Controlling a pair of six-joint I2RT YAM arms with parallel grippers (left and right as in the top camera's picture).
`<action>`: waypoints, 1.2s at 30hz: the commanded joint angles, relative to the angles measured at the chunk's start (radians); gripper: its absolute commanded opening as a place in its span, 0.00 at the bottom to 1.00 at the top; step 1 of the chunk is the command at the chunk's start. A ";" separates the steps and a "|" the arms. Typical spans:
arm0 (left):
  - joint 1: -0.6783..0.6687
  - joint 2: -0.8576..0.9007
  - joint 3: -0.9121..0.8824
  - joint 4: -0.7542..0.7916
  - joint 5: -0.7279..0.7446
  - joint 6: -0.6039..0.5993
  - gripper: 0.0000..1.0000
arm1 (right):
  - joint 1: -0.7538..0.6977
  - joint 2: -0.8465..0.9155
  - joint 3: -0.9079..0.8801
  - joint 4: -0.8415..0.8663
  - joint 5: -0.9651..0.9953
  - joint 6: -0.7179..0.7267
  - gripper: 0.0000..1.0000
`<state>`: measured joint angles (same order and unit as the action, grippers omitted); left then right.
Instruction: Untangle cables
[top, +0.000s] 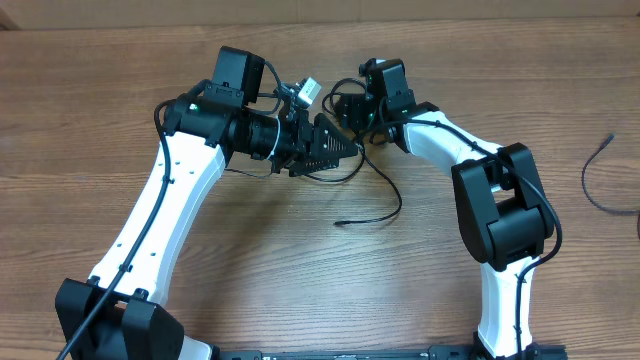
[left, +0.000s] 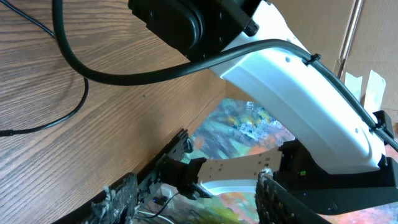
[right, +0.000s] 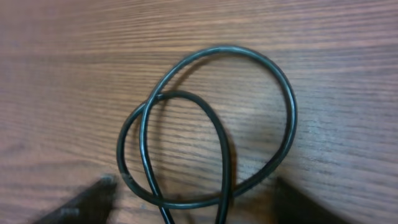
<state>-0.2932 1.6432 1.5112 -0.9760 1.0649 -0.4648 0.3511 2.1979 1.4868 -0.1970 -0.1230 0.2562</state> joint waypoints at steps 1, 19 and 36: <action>0.005 -0.026 -0.003 0.001 0.008 0.011 0.61 | -0.003 -0.037 0.019 -0.014 0.018 0.005 0.60; 0.005 -0.026 -0.003 0.001 0.063 0.007 0.61 | -0.003 -0.037 0.019 -0.146 0.028 0.005 0.04; 0.100 -0.026 -0.003 0.008 0.045 0.008 0.62 | -0.005 -0.439 0.067 -0.176 -0.011 0.001 0.04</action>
<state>-0.2230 1.6432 1.5112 -0.9718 1.1065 -0.4652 0.3511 1.9301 1.5021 -0.3660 -0.1333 0.2611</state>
